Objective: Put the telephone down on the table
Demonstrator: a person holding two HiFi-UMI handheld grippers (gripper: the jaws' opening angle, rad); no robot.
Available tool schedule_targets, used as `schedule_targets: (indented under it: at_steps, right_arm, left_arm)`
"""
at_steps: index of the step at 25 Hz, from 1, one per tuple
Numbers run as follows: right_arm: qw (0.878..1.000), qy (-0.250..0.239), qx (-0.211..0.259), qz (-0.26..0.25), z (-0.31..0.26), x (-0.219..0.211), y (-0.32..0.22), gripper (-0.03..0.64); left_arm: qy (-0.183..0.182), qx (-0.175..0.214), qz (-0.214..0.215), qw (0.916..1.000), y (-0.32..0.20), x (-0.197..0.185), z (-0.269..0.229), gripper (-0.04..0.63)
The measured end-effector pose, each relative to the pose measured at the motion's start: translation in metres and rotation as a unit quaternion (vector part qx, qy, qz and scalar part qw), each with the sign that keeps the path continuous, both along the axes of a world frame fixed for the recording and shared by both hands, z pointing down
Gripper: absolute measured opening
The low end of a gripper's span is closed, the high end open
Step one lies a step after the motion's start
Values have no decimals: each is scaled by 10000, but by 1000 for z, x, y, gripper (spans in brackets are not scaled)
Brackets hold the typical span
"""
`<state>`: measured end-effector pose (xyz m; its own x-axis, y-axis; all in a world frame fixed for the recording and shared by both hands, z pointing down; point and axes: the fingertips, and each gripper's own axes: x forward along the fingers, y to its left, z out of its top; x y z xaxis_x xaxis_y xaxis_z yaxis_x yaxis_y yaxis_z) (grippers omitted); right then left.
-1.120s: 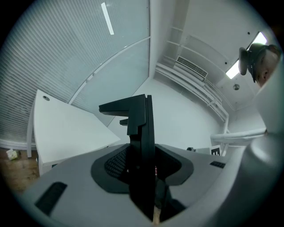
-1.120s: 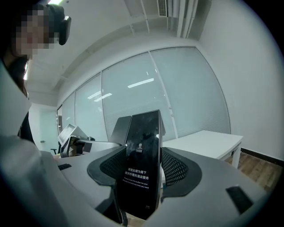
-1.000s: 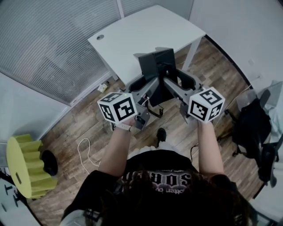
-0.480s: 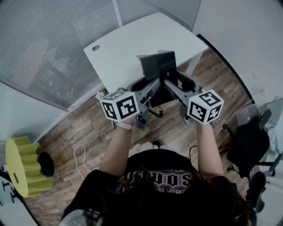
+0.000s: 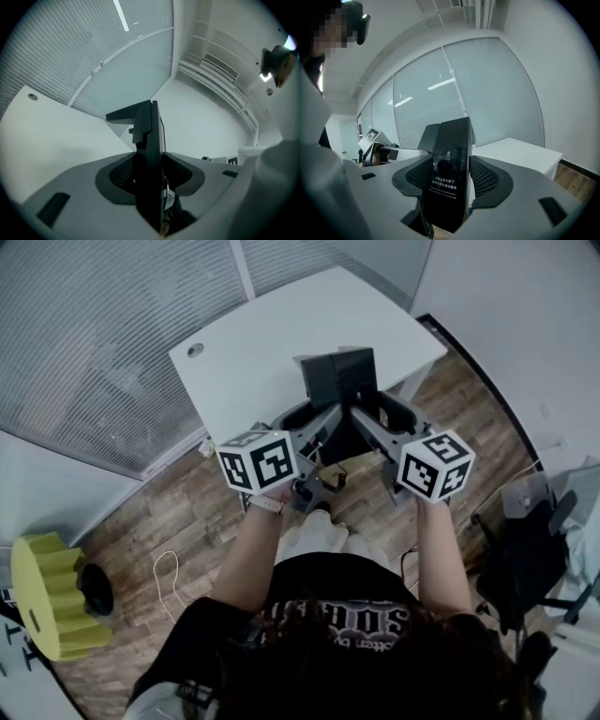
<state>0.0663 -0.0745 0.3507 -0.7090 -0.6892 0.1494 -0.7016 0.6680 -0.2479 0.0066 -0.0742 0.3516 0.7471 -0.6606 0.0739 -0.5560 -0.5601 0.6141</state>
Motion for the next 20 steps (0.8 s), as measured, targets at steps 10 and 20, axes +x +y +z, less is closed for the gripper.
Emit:
schedule_targets:
  at_steps: [10,20]
  right_arm:
    - [9997,-3,-117,212,6,18,-95,249]
    - [9993,-39,-192,327,5,16,-182,249]
  left_arm:
    - [-95,-64,173,9998,-97,19,5,175]
    - [-194,-69,266,9994,-185,17,3,178]
